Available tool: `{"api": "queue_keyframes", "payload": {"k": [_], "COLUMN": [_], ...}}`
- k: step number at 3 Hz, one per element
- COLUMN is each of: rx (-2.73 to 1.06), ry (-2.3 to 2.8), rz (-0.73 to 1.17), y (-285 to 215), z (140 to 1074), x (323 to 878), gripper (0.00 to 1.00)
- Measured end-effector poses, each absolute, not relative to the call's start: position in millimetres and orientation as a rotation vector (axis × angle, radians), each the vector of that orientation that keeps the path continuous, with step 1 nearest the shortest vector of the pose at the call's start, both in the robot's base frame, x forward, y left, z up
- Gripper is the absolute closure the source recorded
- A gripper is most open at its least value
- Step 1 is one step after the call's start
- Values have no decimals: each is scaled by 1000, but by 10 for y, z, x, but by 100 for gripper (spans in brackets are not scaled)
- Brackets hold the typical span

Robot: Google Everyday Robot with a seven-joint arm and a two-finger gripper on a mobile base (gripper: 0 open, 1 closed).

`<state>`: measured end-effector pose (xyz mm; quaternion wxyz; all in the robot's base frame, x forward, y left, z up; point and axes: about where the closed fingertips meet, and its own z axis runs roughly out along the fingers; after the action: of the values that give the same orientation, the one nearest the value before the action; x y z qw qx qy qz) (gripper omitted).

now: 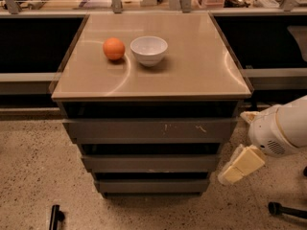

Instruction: Open bottom drawer

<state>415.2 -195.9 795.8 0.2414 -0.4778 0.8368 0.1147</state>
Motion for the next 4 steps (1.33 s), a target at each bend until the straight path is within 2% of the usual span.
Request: {"api": "queue_keyframes", "payload": {"k": [1,2,3,4], "rx": [-1309,-1215,-1025,-962], "ry": [2261,2251,2308,2346], "rz": [330,481,696,737], "y": [-1913,-1769,-1555,-1523], "z": [7959,7542,6495,6055], "x": [4098,3941,3617,3532], "gripper": [0,0,0,0]}}
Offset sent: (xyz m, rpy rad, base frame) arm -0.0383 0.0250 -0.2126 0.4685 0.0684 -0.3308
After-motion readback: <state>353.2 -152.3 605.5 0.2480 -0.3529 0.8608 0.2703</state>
